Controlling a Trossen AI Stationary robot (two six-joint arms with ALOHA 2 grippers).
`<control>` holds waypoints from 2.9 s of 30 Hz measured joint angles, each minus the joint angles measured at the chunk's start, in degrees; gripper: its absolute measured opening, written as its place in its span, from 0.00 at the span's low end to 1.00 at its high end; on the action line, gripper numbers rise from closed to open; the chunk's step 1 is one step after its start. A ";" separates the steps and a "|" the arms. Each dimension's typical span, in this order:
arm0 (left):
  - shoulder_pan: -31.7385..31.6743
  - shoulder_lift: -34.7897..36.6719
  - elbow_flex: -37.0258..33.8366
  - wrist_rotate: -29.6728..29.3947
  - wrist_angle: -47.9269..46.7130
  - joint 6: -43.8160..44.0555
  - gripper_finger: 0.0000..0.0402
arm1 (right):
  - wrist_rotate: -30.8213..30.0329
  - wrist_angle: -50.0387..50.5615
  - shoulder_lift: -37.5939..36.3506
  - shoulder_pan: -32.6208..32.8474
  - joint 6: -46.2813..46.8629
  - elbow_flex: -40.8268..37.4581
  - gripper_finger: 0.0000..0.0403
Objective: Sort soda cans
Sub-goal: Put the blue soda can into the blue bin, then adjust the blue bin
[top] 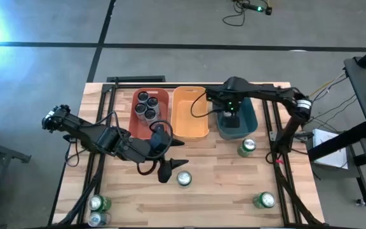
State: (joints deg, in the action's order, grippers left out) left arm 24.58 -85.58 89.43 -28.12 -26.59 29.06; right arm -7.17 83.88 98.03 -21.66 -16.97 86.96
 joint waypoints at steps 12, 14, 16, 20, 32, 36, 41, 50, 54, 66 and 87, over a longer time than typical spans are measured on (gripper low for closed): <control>-0.02 -0.04 0.00 -1.51 -0.04 -0.04 0.76 | -0.54 4.33 -15.36 -4.51 6.90 -4.33 0.89; -0.02 -0.04 0.00 -1.51 -0.07 -0.04 0.76 | -2.55 4.34 -18.61 -5.77 6.67 -7.18 0.87; -0.02 -0.04 0.00 -1.53 -0.07 -0.20 0.76 | -6.30 4.38 -21.75 -6.65 5.54 -10.69 0.85; -0.07 -0.04 0.00 -1.58 0.05 -1.20 0.76 | -12.85 4.24 -26.45 -7.29 7.84 -17.57 0.79; -0.20 -0.04 0.00 -2.60 0.48 -1.68 0.76 | -10.85 -0.97 -28.12 -7.26 24.04 -30.95 0.57; -0.20 -0.04 0.00 -2.60 0.46 -1.32 0.76 | -7.71 -2.29 -28.12 -7.26 24.52 -30.84 0.55; -0.20 -0.04 0.00 -2.60 0.46 -1.15 0.76 | -4.20 -2.38 -28.12 -7.24 24.39 -28.47 0.54; -0.24 -0.04 0.00 -2.60 0.39 -1.31 0.76 | -3.18 -1.28 -28.14 -7.24 23.51 -24.78 0.54; -0.24 -0.02 0.00 -2.73 0.39 -1.31 0.76 | -5.53 -0.22 -28.16 -7.24 25.71 -25.49 0.54; -0.24 0.02 0.00 -2.80 0.28 -1.07 0.76 | -3.14 -3.19 -28.25 -7.26 29.06 -31.45 0.54; -0.24 1.13 0.00 -2.51 -1.98 -0.32 0.76 | 1.61 -4.97 -29.30 -7.24 28.34 -31.30 0.54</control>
State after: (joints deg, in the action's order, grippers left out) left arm 24.34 -84.45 89.43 -30.63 -28.57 28.74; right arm -5.56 78.91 68.73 -28.91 11.38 55.66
